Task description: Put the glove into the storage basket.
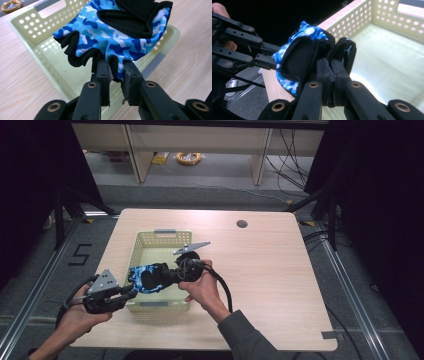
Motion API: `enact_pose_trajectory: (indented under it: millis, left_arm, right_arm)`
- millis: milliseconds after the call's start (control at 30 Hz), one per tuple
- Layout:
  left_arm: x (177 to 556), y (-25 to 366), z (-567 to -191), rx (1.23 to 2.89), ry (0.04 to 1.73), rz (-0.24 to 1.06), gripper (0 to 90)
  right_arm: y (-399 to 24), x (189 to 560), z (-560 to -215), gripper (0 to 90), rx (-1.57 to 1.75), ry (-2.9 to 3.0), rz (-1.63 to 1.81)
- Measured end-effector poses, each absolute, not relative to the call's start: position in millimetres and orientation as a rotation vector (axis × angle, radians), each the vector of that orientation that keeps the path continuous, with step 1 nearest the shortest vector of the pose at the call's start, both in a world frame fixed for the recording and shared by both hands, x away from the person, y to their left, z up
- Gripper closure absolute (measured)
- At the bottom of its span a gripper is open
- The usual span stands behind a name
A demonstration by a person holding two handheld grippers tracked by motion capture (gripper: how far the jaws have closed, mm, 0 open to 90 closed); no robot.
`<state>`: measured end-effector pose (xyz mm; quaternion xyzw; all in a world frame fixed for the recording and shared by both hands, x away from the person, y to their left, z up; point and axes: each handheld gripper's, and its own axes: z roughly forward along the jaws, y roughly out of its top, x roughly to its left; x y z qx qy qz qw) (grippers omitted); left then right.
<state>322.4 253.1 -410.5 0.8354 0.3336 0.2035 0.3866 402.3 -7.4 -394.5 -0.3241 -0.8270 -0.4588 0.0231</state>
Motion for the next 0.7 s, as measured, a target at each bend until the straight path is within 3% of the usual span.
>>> enact_pose_trajectory:
  millis: [367, 700]
  left_arm:
    - [321.7, 268.0, -418.8, 2.139, 0.877, 0.503, 76.6]
    - [332.0, 252.6, -432.3, 2.196, 0.881, 0.440, 73.0]
  right_arm:
    - [15.5, 408.5, -417.2, 86.9, -1.014, -2.507, -1.393]
    - [4.2, 413.5, -441.7, 86.8, -1.114, -2.480, -1.325]
